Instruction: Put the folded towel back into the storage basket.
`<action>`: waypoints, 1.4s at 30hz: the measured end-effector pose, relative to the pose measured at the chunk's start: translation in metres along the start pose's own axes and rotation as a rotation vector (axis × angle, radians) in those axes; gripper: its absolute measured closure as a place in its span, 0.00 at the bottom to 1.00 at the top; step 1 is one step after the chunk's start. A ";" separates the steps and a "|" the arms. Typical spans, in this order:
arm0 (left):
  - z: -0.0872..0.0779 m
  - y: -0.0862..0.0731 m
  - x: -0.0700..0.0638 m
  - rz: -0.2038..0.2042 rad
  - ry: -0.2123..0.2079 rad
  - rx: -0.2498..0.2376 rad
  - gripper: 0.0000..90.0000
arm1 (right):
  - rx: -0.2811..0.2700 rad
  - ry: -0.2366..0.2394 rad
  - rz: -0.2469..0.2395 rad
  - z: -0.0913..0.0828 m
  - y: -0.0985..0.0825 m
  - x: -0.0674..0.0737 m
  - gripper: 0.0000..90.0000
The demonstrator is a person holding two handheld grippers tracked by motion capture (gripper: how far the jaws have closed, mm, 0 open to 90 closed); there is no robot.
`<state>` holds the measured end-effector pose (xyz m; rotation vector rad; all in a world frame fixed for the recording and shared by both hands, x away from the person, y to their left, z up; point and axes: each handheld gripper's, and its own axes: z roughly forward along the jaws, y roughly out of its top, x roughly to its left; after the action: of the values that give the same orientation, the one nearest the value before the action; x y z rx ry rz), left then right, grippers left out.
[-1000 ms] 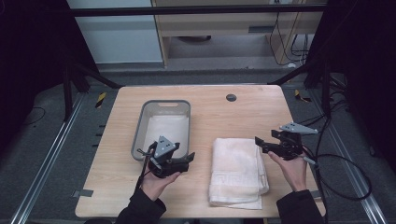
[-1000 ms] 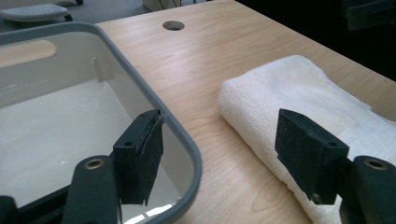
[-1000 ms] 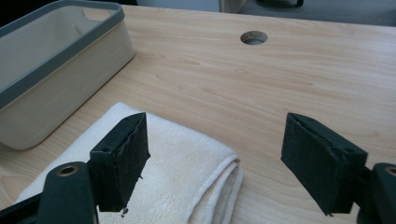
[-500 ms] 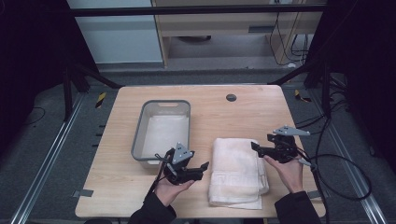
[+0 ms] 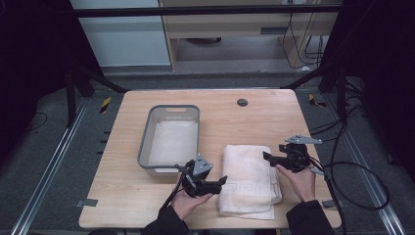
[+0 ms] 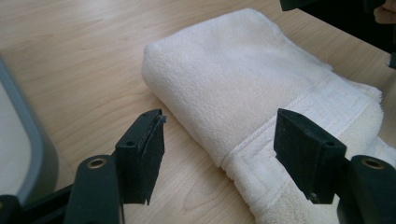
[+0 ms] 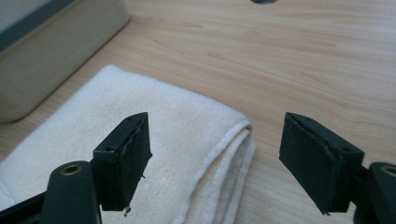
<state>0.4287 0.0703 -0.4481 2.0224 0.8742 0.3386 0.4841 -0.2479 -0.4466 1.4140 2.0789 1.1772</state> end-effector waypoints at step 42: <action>0.064 -0.024 -0.008 -0.060 -0.133 0.118 0.25 | 0.156 0.071 0.085 0.042 -0.025 -0.001 0.44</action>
<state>0.4466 0.0337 -0.5035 2.0953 0.8868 0.1199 0.4995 -0.2345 -0.4913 1.5653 2.2215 1.1340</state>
